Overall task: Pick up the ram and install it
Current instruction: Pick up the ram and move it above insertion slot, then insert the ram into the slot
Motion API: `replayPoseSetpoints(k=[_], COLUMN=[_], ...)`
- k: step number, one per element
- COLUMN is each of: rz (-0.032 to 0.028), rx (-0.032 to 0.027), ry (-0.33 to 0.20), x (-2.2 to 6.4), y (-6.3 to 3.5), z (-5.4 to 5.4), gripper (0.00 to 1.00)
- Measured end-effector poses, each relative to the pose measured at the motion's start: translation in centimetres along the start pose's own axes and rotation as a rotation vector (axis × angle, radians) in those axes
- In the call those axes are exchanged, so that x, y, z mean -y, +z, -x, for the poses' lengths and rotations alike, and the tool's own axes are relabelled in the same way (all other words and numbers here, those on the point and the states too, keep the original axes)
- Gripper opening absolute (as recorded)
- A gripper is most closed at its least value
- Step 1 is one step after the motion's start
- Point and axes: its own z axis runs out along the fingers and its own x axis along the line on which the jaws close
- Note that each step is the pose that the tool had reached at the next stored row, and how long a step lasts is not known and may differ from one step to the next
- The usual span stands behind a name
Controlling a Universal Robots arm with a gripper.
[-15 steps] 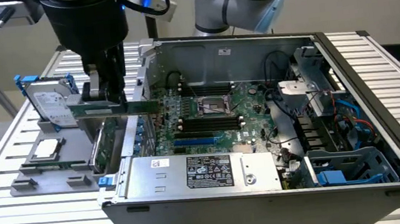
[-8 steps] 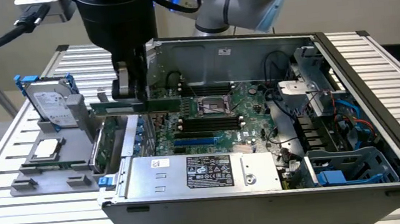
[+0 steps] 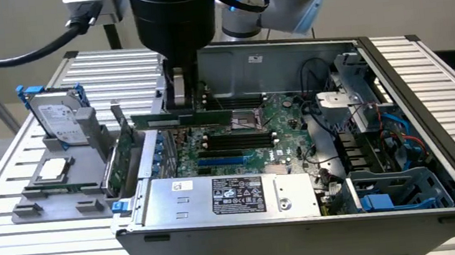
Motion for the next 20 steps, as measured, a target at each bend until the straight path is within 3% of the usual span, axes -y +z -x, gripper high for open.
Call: replayPoseSetpoints(k=[13, 16, 20], rz=[0.0005, 0.0005, 0.0004], rx=[0.0013, 0.0014, 0.0013], ry=[0.0, 0.0, 0.0], x=[5.92, 7.05, 7.57], y=[0.22, 0.78, 1.55], z=[0.2, 0.9, 2.6], gripper=[0.0, 0.0, 0.0])
